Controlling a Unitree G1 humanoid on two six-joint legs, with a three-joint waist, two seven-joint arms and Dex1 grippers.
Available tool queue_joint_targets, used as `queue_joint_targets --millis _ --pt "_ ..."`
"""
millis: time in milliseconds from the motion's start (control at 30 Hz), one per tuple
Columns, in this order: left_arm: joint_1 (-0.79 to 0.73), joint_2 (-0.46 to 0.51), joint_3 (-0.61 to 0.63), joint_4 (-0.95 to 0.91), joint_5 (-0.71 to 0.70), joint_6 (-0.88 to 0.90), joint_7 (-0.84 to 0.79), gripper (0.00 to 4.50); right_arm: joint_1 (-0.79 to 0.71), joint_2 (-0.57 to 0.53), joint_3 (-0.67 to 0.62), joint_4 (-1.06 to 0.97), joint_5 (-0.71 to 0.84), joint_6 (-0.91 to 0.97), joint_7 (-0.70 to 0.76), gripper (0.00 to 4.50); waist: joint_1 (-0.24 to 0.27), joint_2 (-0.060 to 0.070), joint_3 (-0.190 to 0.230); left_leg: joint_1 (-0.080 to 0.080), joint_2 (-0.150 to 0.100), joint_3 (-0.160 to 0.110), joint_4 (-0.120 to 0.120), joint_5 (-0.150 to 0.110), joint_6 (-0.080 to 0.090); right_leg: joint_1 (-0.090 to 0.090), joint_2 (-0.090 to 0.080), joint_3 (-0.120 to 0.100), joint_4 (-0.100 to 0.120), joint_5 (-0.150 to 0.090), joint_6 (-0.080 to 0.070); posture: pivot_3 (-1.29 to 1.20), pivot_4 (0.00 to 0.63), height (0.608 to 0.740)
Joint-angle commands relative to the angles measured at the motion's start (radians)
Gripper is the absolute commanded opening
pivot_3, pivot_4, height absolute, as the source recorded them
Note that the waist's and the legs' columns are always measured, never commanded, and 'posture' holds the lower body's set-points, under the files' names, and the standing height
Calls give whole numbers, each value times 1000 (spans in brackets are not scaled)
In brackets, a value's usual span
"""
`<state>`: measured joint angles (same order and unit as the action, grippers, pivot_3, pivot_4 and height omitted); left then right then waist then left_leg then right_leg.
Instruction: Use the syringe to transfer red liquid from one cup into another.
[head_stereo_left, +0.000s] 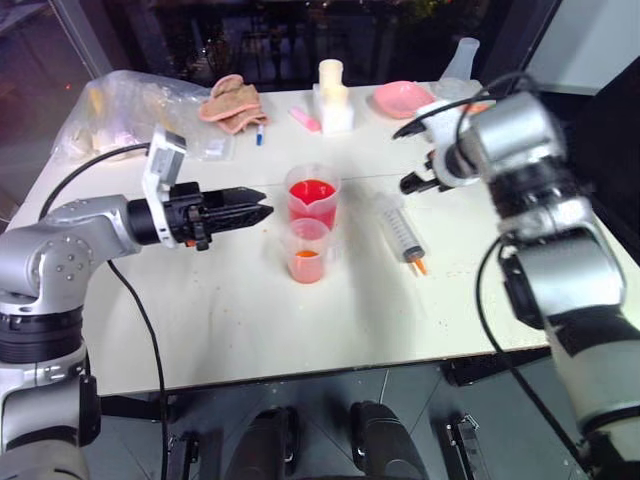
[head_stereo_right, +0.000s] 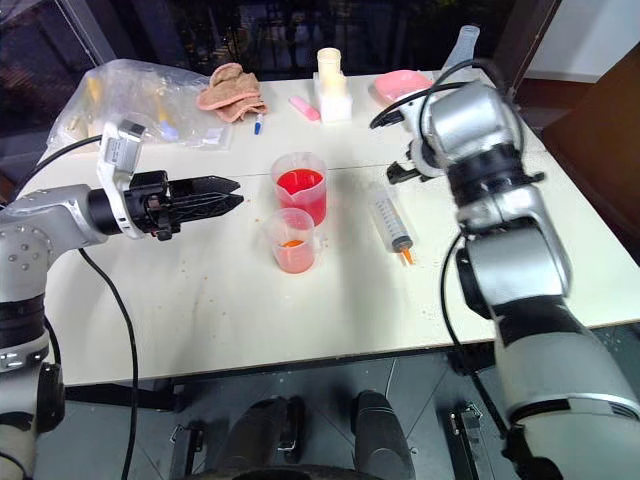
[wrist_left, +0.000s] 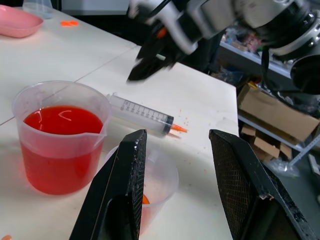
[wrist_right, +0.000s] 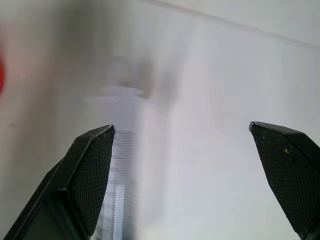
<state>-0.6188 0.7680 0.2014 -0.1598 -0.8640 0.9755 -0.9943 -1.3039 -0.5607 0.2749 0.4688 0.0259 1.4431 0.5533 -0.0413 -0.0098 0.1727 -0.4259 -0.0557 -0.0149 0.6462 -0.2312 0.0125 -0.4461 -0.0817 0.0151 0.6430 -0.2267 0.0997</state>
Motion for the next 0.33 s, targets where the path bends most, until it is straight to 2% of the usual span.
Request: queue_joint_targets --millis 33,167,333 --pt "-1 22 26 -19 -22 -4 -8 2086 62 -91 -79 -286 96 128 56 4441 0 0 0 0 0 0 0 0 0 0 0 0 0 0 0 0 150 740" --pt "15 38 24 -33 -14 -10 -10 2086 171 -161 -220 -511 307 171 127 4441 -3 0 0 0 0 0 0 0 0 0 0 0 0 0 0 0 150 740" --pt "35 67 16 -40 6 -29 -26 2086 320 -245 -291 -713 538 171 82 4441 1 -1 0 1 1 0 1 0 1 3 0 -1 -3 0 0 0 150 740"
